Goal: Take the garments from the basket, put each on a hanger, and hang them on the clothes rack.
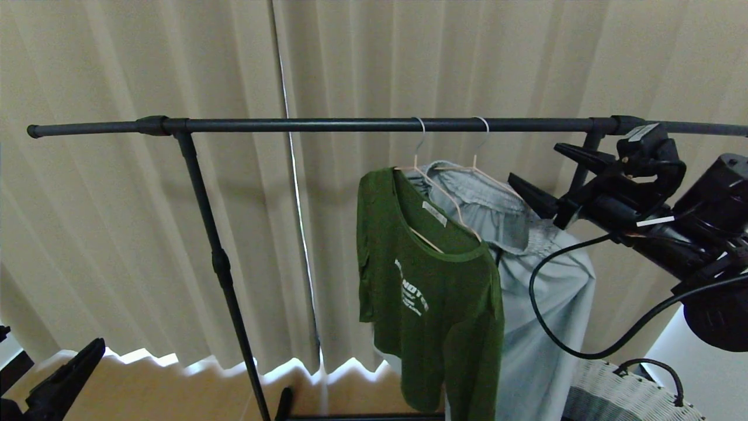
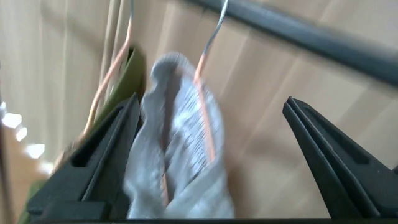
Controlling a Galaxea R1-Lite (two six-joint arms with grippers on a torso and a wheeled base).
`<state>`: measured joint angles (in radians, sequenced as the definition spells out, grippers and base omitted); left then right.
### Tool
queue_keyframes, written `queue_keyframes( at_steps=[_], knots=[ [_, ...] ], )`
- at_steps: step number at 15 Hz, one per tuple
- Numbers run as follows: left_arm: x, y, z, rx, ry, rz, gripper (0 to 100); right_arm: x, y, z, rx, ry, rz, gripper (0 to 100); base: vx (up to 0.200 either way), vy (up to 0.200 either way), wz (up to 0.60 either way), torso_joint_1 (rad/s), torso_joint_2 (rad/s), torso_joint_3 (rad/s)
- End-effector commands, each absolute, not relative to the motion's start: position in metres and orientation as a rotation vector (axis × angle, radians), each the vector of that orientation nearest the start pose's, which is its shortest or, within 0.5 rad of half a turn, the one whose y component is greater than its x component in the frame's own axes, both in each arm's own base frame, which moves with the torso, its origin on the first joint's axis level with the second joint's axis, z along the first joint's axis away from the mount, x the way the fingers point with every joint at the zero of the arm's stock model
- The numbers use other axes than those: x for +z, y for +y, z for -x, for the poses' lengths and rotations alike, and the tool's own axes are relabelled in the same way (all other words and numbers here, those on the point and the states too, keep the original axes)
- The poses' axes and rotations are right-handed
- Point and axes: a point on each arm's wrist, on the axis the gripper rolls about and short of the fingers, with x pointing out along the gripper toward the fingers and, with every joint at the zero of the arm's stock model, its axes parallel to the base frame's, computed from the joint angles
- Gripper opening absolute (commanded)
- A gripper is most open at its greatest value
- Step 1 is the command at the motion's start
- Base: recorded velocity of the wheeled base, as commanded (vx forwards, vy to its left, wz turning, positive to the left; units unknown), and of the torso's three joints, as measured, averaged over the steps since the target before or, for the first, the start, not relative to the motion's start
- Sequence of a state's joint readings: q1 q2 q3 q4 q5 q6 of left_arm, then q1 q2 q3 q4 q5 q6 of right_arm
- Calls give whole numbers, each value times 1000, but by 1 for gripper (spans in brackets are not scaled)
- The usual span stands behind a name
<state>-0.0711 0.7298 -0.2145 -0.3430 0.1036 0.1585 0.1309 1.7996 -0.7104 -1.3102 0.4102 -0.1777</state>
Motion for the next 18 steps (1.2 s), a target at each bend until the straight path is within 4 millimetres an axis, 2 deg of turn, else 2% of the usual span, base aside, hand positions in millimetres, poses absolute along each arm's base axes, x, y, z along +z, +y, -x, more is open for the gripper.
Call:
queue_keyframes(
  at_steps=[1, 2, 3, 6, 8, 11, 17, 18],
  knots=[
    [162, -2, -67, 20, 174, -174, 100, 188, 41, -310, 494, -285, 180, 100, 0, 0, 0, 0, 0, 0],
    [162, -2, -67, 20, 174, -174, 100, 188, 41, -310, 494, -285, 180, 100, 0, 0, 0, 0, 0, 0],
    [162, -1, -65, 36, 166, -168, 100, 199, 34, -298, 475, -384, 105, 100, 0, 0, 0, 0, 0, 0],
    [162, 3, -51, 118, 106, -160, 100, 210, 17, -274, 433, -410, 37, 100, 0, 0, 0, 0, 0, 0],
    [160, 4, -36, 157, 42, -157, 100, 207, 4, -234, 389, -380, 29, 100, 0, 0, 0, 0, 0, 0],
    [158, 5, -25, 204, -12, -154, 100, 198, 3, -187, 380, -352, 27, 100, 0, 0, 0, 0, 0, 0],
    [124, 4, -12, 248, 4, -144, 100, 199, -14, -162, 265, -377, 85, 100, 0, 0, 0, 0, 0, 0],
    [113, 3, -5, 258, -19, -130, 100, 200, -14, -152, 260, -397, 92, 100, 0, 0, 0, 0, 0, 0]
  ],
)
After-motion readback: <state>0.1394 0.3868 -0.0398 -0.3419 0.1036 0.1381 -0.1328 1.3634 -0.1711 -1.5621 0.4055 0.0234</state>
